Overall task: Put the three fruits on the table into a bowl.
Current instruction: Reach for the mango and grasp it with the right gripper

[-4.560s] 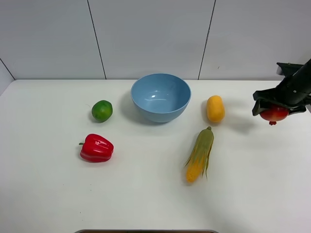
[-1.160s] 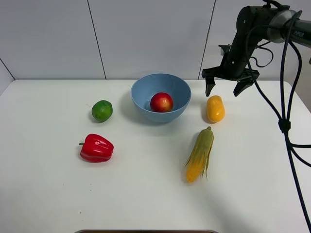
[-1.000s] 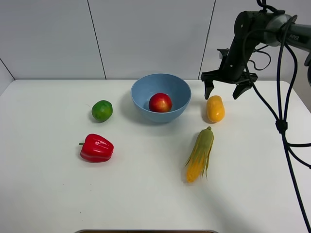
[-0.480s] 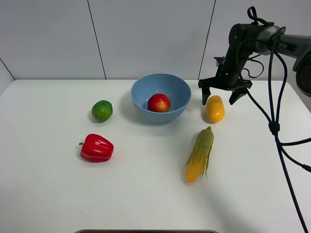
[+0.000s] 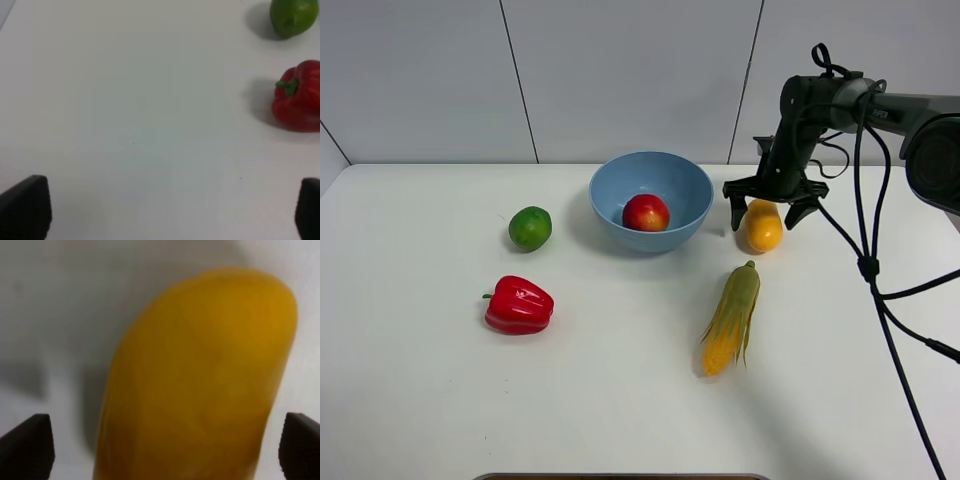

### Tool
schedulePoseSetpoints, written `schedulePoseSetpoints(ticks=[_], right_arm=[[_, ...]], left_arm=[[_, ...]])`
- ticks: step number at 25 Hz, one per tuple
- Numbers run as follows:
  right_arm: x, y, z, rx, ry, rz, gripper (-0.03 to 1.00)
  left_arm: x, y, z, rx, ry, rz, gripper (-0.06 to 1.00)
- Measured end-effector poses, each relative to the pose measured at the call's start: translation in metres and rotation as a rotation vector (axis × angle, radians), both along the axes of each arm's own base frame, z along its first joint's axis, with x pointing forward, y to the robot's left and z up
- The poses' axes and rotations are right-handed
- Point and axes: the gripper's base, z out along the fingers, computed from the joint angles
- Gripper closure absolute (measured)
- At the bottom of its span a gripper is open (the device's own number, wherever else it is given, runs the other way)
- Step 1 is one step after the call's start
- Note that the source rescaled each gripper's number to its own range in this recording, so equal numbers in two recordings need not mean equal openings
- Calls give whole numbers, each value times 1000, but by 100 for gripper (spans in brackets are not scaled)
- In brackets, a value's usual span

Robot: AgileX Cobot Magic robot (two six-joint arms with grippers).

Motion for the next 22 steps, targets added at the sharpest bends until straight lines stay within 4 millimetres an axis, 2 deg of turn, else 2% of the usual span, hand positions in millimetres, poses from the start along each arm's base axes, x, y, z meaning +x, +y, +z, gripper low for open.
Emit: schedulePoseSetpoints(ticks=[6, 11, 22], right_arm=[[0, 0, -17, -6, 33, 3, 6], [1, 0, -19, -4, 20, 10, 7], [1, 0, -19, -6, 16, 14, 60]], left_arm=[[0, 0, 0, 0, 0, 0, -6], [0, 0, 0, -1, 0, 0, -6], [0, 0, 0, -1, 0, 0, -6]])
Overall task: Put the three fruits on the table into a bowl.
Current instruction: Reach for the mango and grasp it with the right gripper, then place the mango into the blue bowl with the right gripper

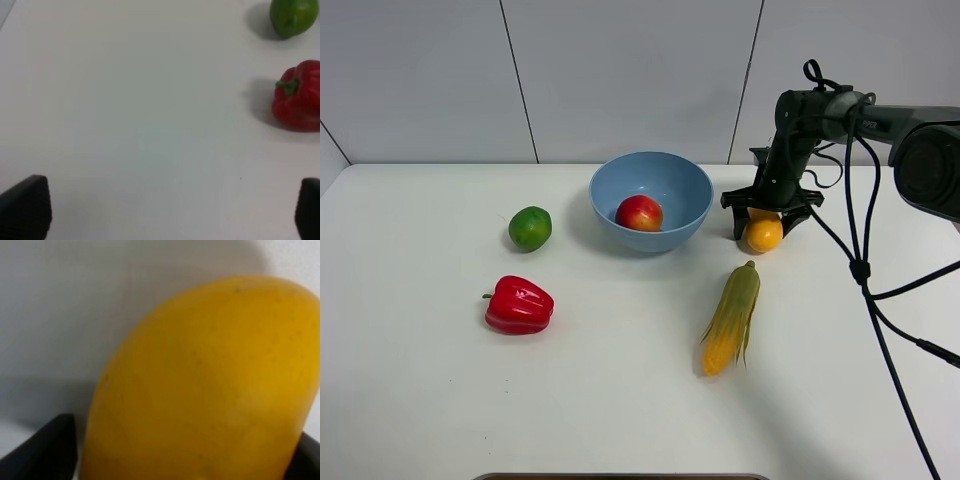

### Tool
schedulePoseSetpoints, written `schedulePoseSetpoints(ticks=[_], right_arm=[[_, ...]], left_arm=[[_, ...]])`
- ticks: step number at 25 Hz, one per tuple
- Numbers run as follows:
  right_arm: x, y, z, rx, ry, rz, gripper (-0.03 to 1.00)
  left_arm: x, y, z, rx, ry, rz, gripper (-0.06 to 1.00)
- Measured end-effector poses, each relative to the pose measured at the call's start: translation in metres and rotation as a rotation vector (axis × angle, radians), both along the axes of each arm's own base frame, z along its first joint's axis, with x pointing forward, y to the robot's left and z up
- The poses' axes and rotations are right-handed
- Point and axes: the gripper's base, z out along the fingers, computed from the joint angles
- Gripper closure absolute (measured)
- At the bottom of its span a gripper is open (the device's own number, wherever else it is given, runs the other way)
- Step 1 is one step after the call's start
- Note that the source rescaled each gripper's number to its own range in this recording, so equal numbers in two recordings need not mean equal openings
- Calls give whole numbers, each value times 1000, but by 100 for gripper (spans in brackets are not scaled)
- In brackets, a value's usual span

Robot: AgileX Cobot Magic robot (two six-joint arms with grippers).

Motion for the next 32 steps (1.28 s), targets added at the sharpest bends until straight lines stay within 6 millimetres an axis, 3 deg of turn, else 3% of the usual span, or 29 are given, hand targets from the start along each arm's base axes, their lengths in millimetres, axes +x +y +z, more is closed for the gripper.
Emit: schedulePoseSetpoints(ticks=[4, 6, 27, 32], right_arm=[[0, 0, 0, 1, 0, 0, 90], [0, 0, 0, 1, 1, 0, 96], [0, 0, 0, 1, -1, 0, 97], [1, 0, 17, 3, -43, 1, 97]], left_arm=[[0, 0, 0, 0, 0, 0, -6], [0, 0, 0, 0, 0, 0, -6], [0, 0, 0, 0, 0, 0, -6], [0, 0, 0, 0, 0, 0, -6]])
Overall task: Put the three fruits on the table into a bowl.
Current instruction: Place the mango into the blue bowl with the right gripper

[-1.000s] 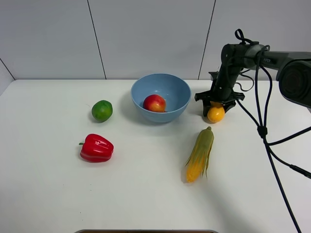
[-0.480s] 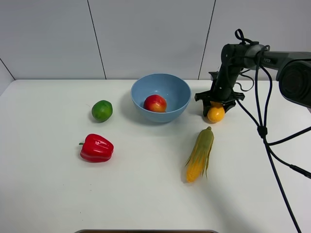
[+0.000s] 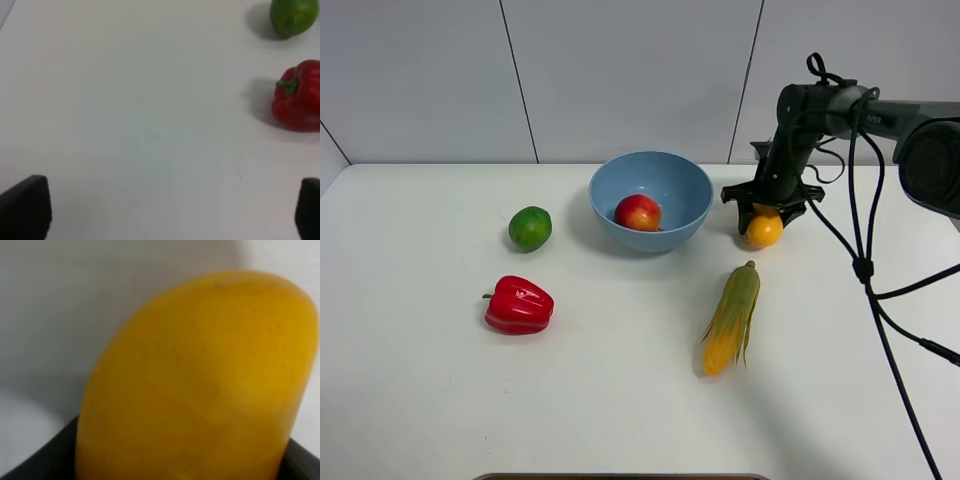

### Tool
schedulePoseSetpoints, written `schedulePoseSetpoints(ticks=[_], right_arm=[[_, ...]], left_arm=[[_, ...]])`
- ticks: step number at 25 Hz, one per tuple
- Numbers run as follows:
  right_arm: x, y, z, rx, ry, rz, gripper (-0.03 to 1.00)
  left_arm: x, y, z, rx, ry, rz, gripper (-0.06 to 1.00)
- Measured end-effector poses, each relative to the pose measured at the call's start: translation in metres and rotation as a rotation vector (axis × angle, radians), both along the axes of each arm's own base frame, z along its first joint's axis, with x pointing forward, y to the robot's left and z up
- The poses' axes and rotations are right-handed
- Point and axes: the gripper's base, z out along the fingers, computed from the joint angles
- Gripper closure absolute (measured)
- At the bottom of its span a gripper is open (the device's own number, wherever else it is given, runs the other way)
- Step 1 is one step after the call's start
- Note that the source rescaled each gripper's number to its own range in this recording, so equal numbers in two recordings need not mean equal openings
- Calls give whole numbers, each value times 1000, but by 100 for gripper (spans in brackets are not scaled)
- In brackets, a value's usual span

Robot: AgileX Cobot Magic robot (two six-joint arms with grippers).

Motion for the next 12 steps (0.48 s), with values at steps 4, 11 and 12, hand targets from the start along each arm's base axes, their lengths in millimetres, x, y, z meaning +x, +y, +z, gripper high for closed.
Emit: schedulePoseSetpoints(ticks=[4, 11, 12], right_arm=[[-1, -1, 33, -2, -70, 5, 97], [-6, -2, 96, 15, -222, 4, 97], [-8, -2, 106, 19, -247, 6, 97]], left_arm=[[0, 0, 0, 0, 0, 0, -6], [0, 0, 0, 1, 0, -1, -6], [0, 0, 0, 1, 0, -1, -6]])
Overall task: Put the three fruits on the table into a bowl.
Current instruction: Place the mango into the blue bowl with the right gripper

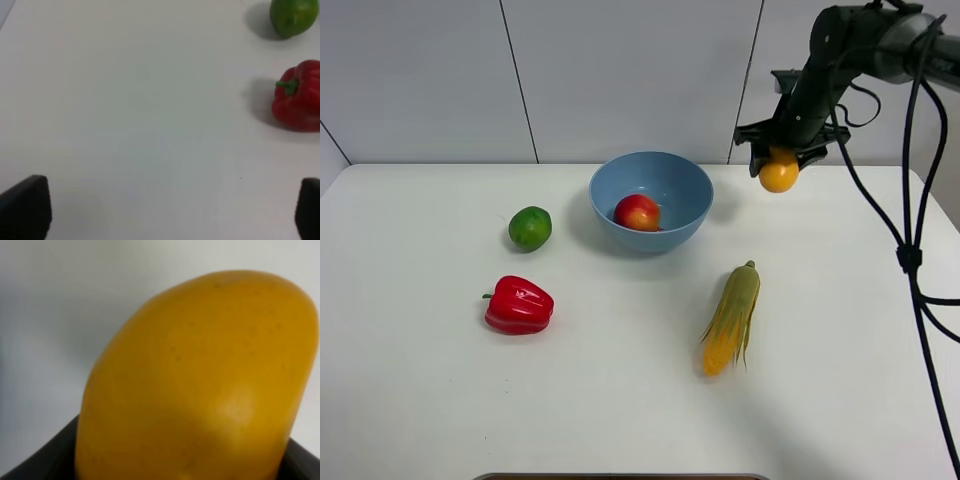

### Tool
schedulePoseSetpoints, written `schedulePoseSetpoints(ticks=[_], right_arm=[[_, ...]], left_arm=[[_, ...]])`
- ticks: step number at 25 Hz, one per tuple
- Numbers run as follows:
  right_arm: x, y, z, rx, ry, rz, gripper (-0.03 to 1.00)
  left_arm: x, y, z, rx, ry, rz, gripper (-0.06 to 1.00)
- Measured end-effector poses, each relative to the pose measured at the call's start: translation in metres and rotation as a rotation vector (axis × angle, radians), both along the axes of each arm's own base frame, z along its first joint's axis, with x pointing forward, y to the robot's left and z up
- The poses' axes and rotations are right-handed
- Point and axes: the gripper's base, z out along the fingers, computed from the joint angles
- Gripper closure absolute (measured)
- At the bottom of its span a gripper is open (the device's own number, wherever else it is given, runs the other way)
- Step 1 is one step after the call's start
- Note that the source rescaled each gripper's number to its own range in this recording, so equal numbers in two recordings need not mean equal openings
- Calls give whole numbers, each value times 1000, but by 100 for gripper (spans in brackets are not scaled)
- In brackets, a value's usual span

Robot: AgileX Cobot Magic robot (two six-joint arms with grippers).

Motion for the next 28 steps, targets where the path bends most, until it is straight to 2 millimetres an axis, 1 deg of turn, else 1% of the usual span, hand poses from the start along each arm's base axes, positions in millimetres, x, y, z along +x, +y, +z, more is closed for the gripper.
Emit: schedulePoseSetpoints(ticks=[3, 6, 8, 13, 16, 20, 25, 28], right_arm=[[-6, 6, 27, 3, -77, 30, 97], [-14, 27, 43, 1, -125, 109, 97], [-17, 44, 47, 9, -148, 155, 97], [-25, 88, 46, 55, -192, 250, 97], [-27, 111, 42, 70, -231, 290, 97], [-26, 131, 23, 74, -229, 325, 97], [-24, 142, -7, 59, -168, 342, 97], [-22, 143, -19, 56, -145, 342, 97]], left_arm=[[0, 0, 0, 0, 0, 0, -6], [0, 0, 0, 0, 0, 0, -6], [0, 0, 0, 0, 0, 0, -6], [0, 0, 0, -1, 0, 1, -6], [0, 0, 0, -1, 0, 1, -6], [0, 0, 0, -1, 0, 1, -6], [0, 0, 0, -1, 0, 1, -6], [0, 0, 0, 0, 0, 0, -6]])
